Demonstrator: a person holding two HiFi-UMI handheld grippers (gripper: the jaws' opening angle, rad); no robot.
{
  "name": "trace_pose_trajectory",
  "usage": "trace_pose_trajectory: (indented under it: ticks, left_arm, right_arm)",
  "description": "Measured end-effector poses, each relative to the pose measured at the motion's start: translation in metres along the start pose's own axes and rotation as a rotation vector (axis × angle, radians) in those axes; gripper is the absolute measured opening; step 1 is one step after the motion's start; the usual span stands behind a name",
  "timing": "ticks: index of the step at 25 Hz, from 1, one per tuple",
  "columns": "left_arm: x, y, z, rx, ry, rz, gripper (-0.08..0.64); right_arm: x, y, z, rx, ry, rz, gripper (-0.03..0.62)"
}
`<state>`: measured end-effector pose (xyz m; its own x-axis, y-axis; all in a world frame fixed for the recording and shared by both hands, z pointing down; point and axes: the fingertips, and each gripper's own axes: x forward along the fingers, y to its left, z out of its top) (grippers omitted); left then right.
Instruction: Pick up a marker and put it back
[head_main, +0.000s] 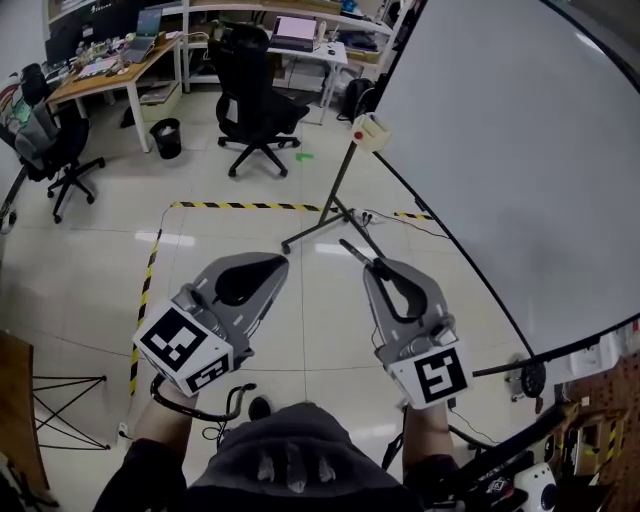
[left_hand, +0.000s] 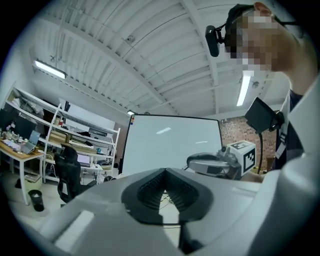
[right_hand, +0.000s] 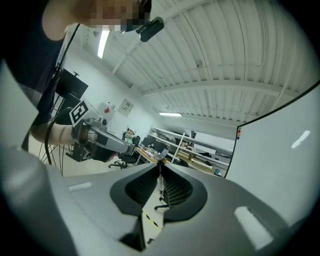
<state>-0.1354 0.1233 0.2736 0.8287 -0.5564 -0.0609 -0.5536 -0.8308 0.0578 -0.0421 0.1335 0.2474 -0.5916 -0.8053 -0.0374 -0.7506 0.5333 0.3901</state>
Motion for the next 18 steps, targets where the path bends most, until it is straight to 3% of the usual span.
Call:
trace_pose_trajectory:
  ticks: [13,18]
  left_arm:
    - [0.019,-0.1,-0.003,0.039,0.025,-0.041,0.006]
    - [0.021,-0.121,-0.008,0.078,0.051,-0.005,0.006]
  right_arm:
    - [-0.112,-0.015,0.01,0.021,-0.027,-0.067,0.04]
    - [-0.134,-0.018,0.011,0.024,-0.042,-0.055,0.04]
